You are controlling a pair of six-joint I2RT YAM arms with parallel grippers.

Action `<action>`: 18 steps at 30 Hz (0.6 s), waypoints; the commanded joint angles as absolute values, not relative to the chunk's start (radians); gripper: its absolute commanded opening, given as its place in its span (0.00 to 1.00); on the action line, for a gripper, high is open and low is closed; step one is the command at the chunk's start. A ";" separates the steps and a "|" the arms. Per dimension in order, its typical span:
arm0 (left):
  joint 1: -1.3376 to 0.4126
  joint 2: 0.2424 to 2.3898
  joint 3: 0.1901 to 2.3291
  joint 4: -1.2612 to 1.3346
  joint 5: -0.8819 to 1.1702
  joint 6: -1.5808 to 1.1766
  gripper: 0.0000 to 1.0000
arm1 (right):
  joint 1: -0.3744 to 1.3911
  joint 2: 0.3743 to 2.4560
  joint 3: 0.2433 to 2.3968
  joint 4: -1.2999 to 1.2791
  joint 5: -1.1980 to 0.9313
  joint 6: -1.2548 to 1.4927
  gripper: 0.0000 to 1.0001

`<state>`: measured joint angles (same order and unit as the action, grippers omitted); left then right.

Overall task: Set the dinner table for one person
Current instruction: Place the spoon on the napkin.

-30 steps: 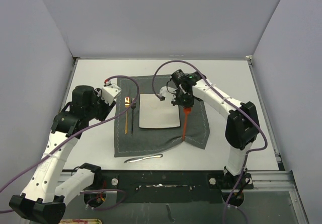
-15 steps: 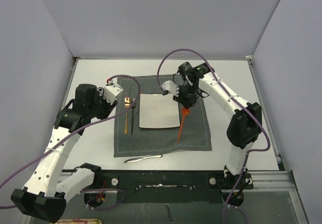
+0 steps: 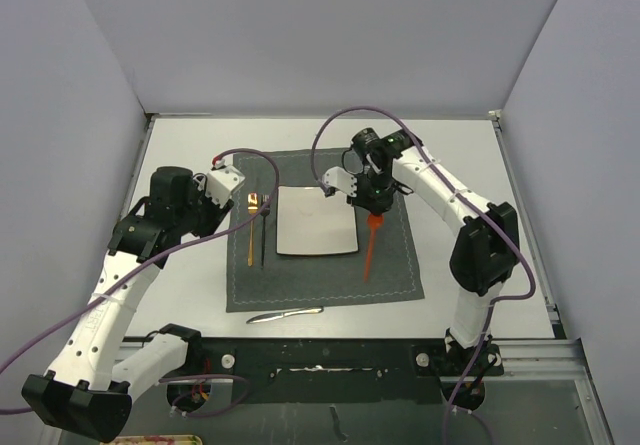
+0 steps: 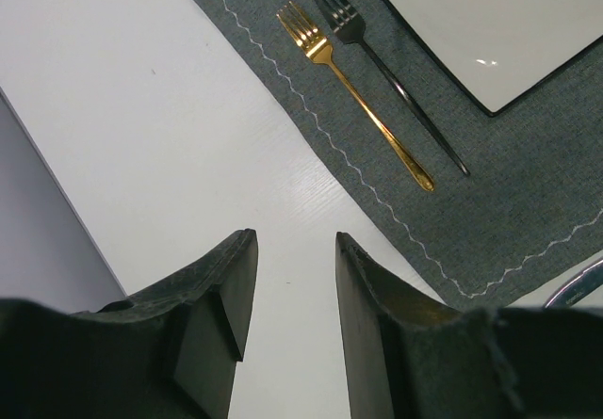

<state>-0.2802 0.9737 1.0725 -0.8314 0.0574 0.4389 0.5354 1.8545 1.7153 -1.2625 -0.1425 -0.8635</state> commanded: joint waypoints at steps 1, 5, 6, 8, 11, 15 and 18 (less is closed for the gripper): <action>-0.283 0.976 1.077 -0.802 0.057 0.448 0.37 | 0.551 1.858 1.706 -1.202 -0.029 -0.909 0.00; -0.284 0.981 1.075 -0.799 0.049 0.458 0.37 | 0.553 1.889 1.722 -1.179 0.015 -0.923 0.00; -0.284 0.981 1.075 -0.798 0.045 0.459 0.37 | 0.554 1.896 1.722 -1.172 0.030 -0.928 0.00; -0.284 0.981 1.075 -0.791 0.037 0.463 0.37 | 0.556 1.910 1.723 -1.155 0.058 -0.938 0.00; -0.284 0.984 1.078 -0.780 0.030 0.465 0.37 | 0.558 1.928 1.726 -1.127 0.085 -0.954 0.00; -0.283 0.989 1.078 -0.771 0.025 0.470 0.37 | 0.563 1.955 1.728 -1.075 0.125 -0.972 0.00; -0.284 0.999 1.073 -0.766 0.022 0.474 0.37 | 0.557 1.984 1.763 -1.073 0.103 -0.976 0.00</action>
